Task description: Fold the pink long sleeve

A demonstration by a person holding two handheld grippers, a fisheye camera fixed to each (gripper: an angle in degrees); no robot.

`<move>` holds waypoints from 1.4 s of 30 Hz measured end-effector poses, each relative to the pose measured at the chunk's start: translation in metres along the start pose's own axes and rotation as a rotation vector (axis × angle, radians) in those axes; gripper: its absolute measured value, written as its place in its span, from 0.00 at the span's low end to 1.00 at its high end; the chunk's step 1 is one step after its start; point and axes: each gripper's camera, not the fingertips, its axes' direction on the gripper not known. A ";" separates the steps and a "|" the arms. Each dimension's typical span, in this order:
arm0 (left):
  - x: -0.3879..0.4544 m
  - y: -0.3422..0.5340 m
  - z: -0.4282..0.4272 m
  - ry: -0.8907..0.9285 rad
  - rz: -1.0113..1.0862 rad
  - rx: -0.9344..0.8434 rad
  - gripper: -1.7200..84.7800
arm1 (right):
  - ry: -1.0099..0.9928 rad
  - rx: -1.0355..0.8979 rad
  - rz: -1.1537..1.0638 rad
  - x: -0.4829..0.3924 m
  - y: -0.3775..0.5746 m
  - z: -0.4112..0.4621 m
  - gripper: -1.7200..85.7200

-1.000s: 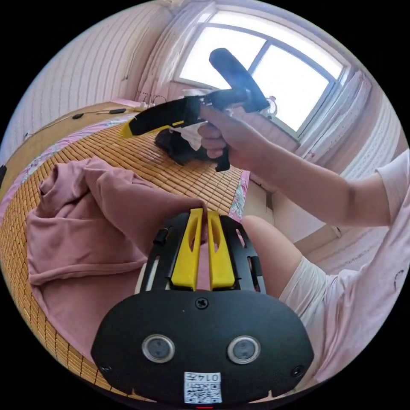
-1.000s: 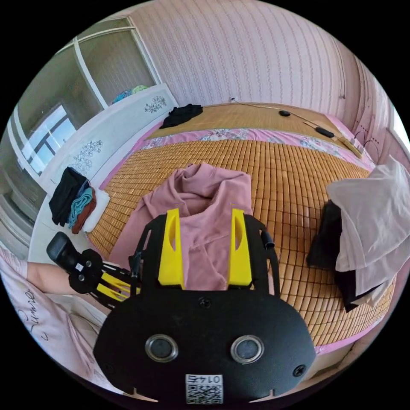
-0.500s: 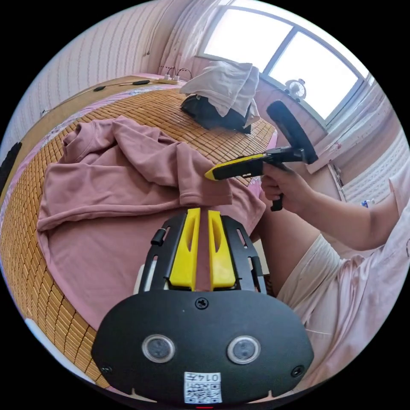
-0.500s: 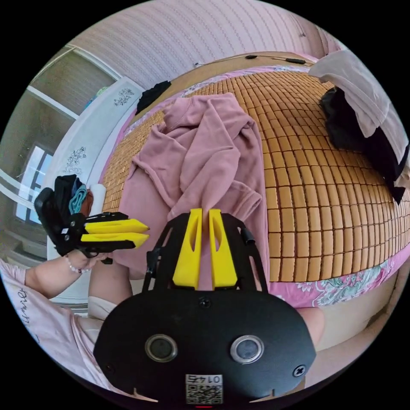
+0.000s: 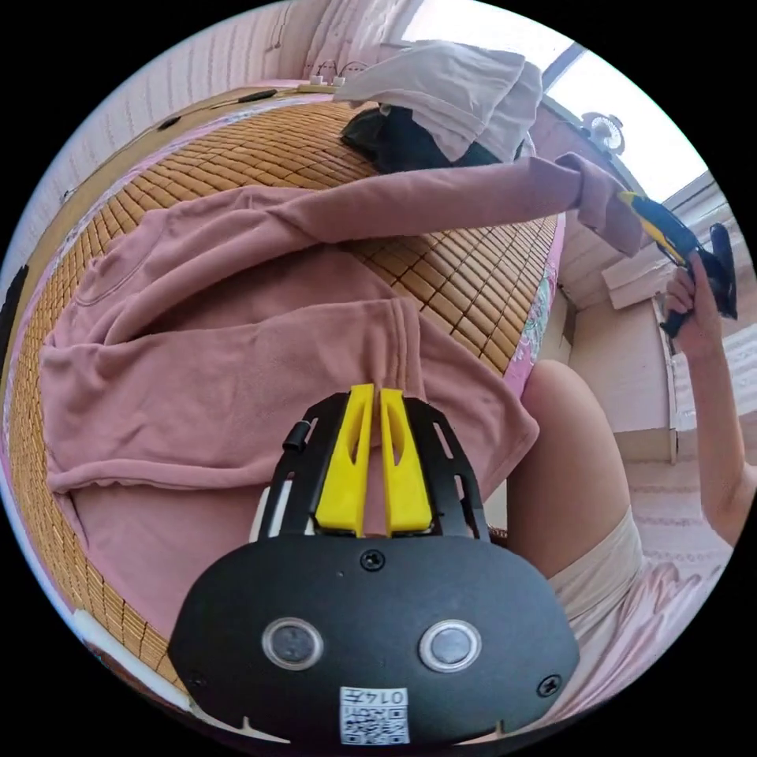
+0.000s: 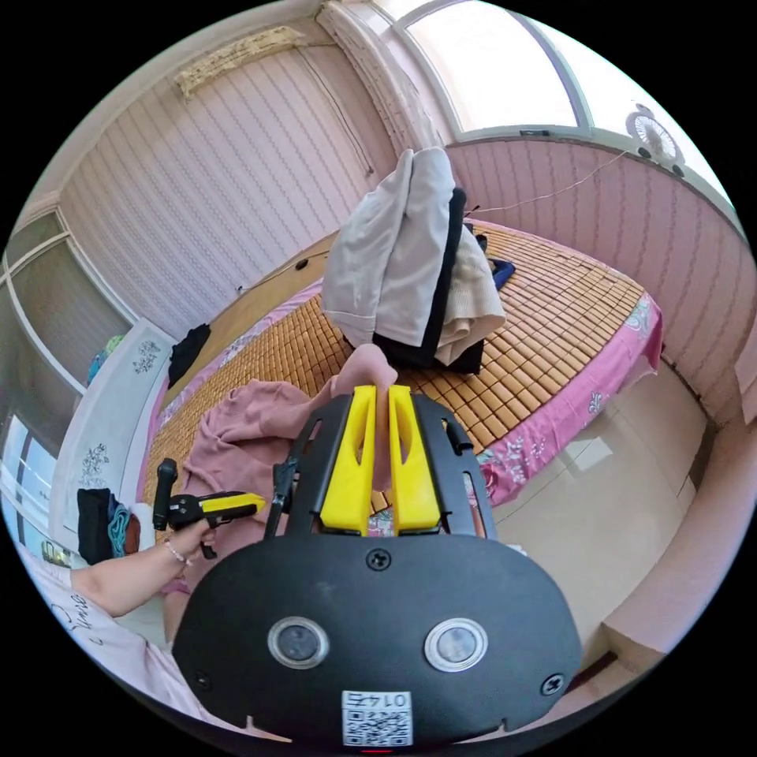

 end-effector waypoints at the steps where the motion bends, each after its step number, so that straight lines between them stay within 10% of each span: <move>1: -0.015 0.015 -0.023 0.036 -0.051 0.079 0.02 | 0.011 -0.019 -0.024 0.000 -0.004 0.009 0.04; 8: -0.119 0.202 -0.214 -0.229 -0.514 0.505 0.01 | 0.068 -0.074 -0.008 0.009 -0.014 0.034 0.06; 14: -0.149 0.367 -0.275 -0.705 -0.997 0.330 0.02 | 0.223 -0.089 0.006 -0.014 0.000 0.048 0.09; 25: -0.144 0.282 -0.157 -0.162 -0.621 0.243 0.07 | 0.045 -0.326 -0.739 -0.323 -0.013 0.252 0.09; 30: -0.128 0.257 -0.085 -0.136 -0.523 0.028 0.08 | 0.046 -0.413 -0.718 -0.395 -0.038 0.360 0.03; 42: -0.129 0.269 -0.074 -0.107 -0.561 0.158 0.06 | 0.110 -0.380 -0.652 -0.450 -0.076 0.450 0.01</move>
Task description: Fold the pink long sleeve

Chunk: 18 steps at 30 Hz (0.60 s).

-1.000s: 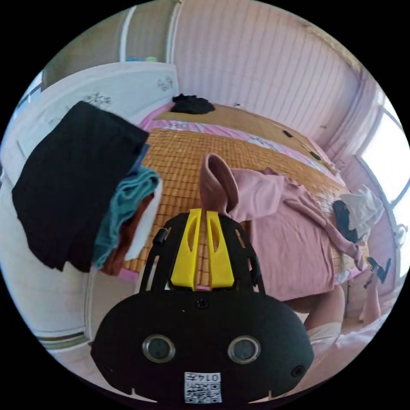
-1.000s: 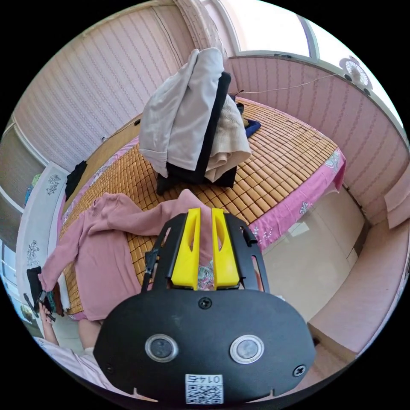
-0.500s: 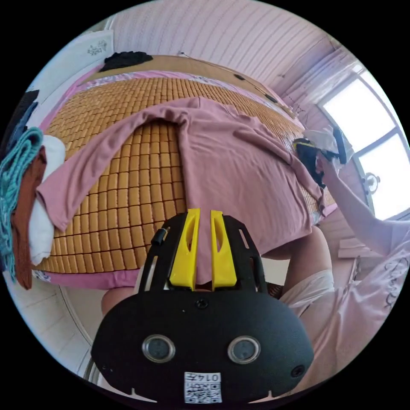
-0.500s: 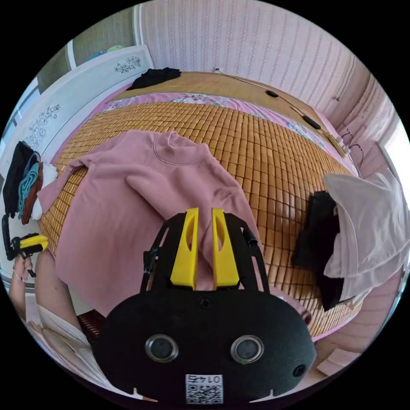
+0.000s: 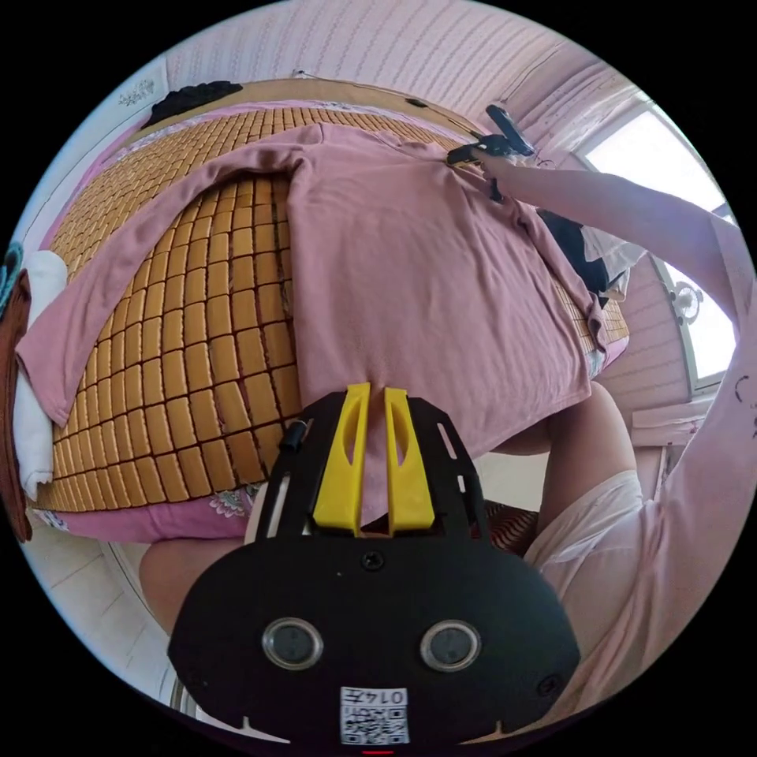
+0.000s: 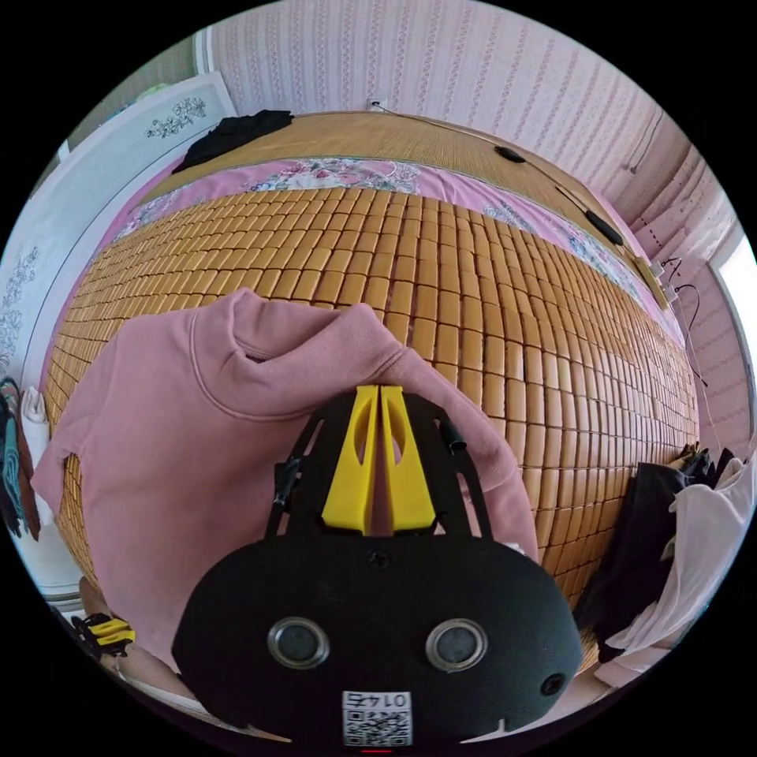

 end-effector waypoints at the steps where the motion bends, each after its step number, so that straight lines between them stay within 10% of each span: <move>1: 0.000 0.002 0.002 0.005 -0.024 0.021 0.05 | -0.027 -0.019 0.011 0.000 0.002 -0.003 0.01; 8: 0.008 -0.001 0.014 0.029 -0.051 0.040 0.03 | -0.313 0.091 -0.102 -0.025 0.155 -0.085 0.01; 18: 0.066 -0.001 0.056 -0.099 0.070 -0.175 0.01 | -0.132 -0.266 -0.027 -0.040 0.363 -0.114 0.01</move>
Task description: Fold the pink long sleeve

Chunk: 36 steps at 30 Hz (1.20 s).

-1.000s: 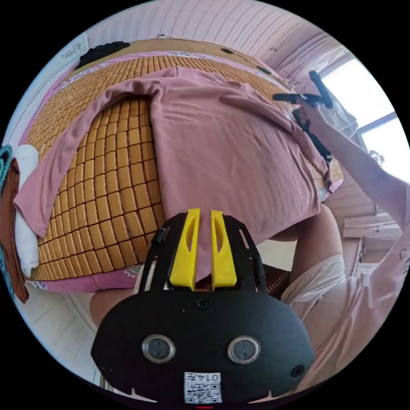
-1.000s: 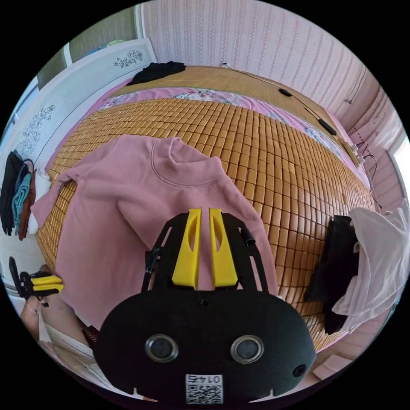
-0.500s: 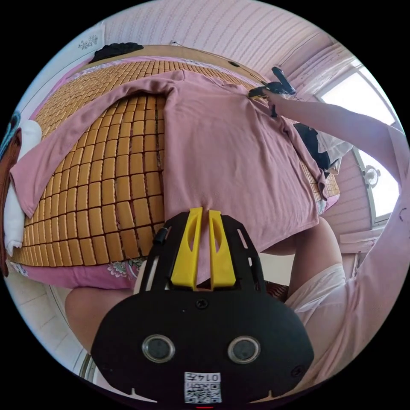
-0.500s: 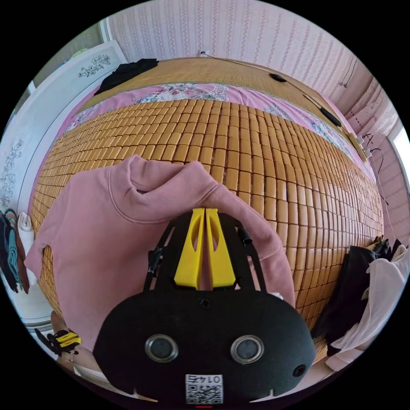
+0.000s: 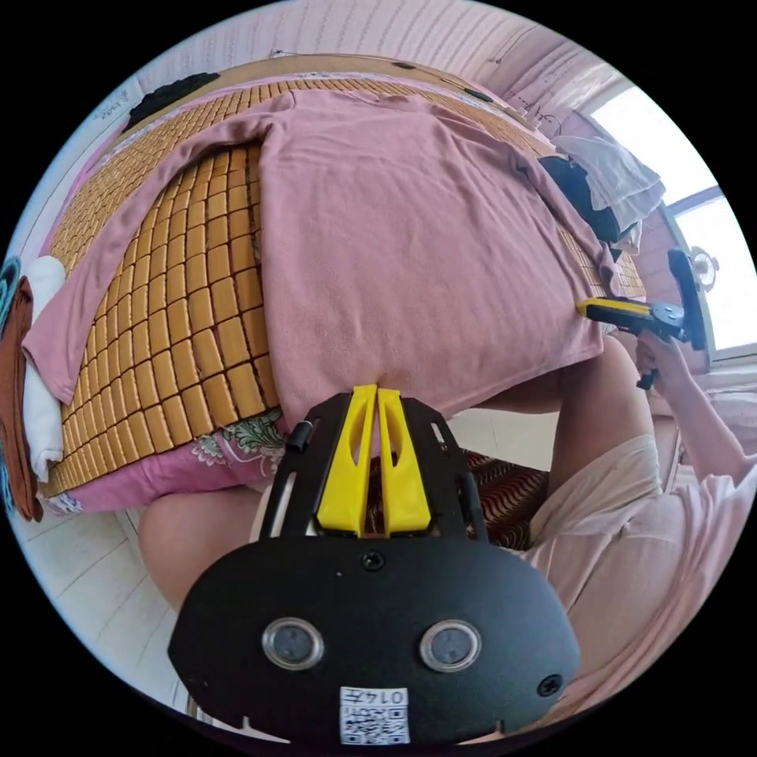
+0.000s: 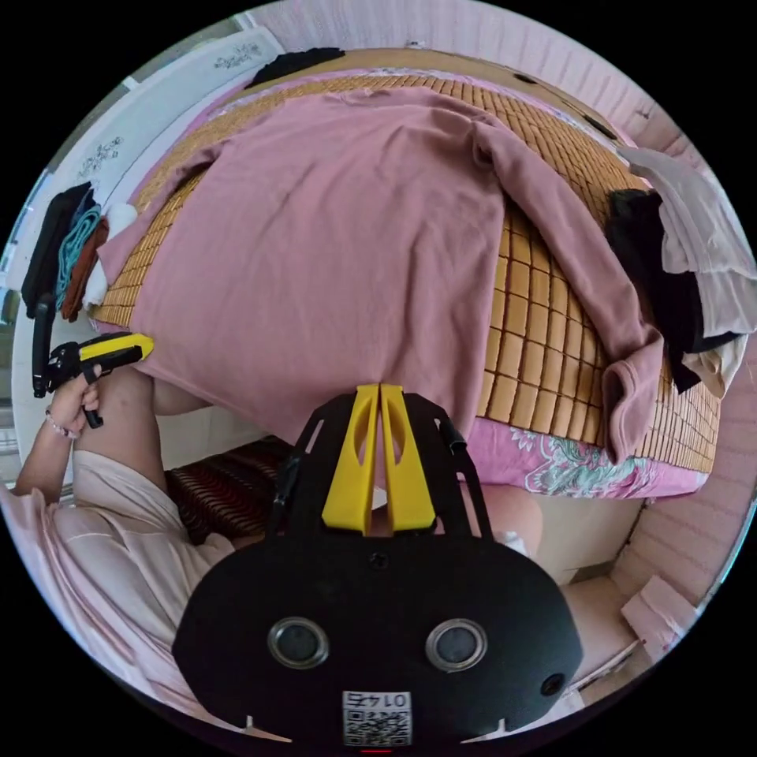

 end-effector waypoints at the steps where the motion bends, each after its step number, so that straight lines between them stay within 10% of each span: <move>1: 0.009 -0.006 0.004 -0.034 0.020 -0.024 0.01 | 0.024 -0.058 -0.019 -0.003 0.000 0.003 0.01; 14: 0.067 -0.021 0.025 -0.060 0.079 0.058 0.01 | 0.049 0.151 0.134 0.070 0.087 -0.067 0.01; 23: 0.182 -0.111 0.056 -0.056 0.379 0.037 0.01 | 0.185 0.277 0.350 0.195 0.137 -0.099 0.16; 32: 0.318 -0.211 0.096 0.033 0.689 0.087 0.07 | 0.152 0.244 0.385 0.277 0.165 -0.097 0.08; 36: 0.375 -0.260 0.111 0.057 0.795 0.111 0.08 | -0.007 0.567 0.454 0.323 0.250 -0.170 0.06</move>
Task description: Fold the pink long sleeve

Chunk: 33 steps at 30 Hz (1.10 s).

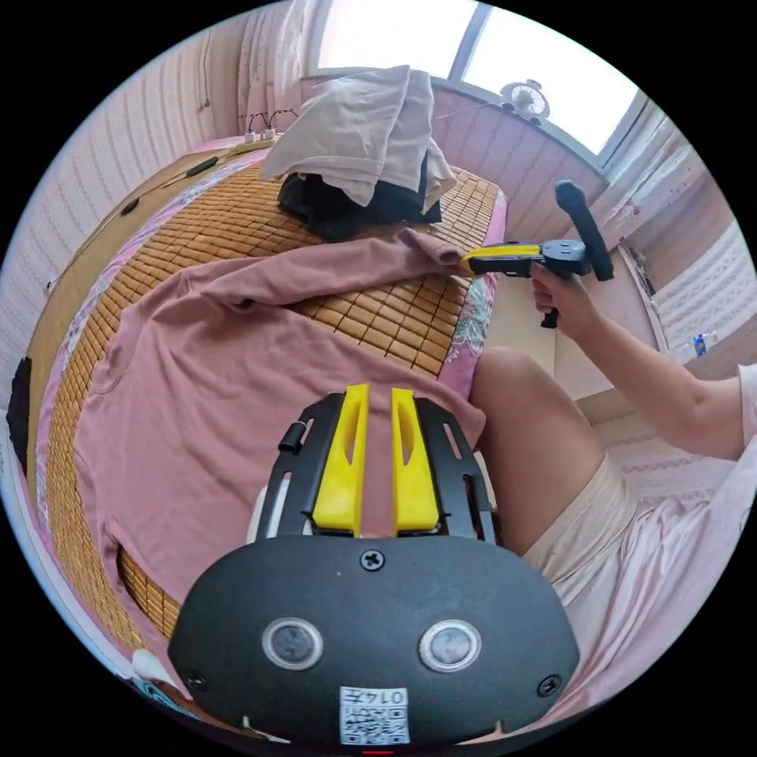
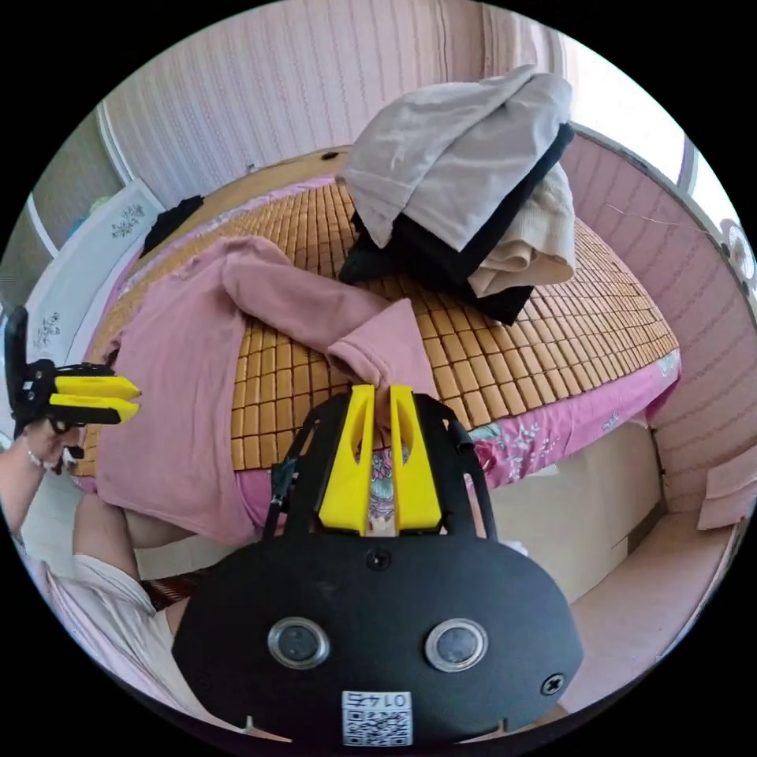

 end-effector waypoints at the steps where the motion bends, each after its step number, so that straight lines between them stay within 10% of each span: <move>1: 0.002 -0.018 0.005 0.001 0.031 0.018 0.08 | -0.103 0.075 0.085 0.032 0.003 -0.029 0.05; 9: 0.000 -0.112 0.056 0.033 0.070 0.057 0.09 | -0.341 0.170 -0.020 0.144 0.025 -0.094 0.04; 15: -0.008 -0.159 0.111 0.081 0.024 0.004 0.09 | -0.392 -0.018 0.369 0.229 0.037 -0.053 0.03; 33: -0.060 -0.291 0.212 -0.008 -0.121 -0.034 0.09 | 0.155 0.158 0.671 0.265 0.041 -0.039 0.10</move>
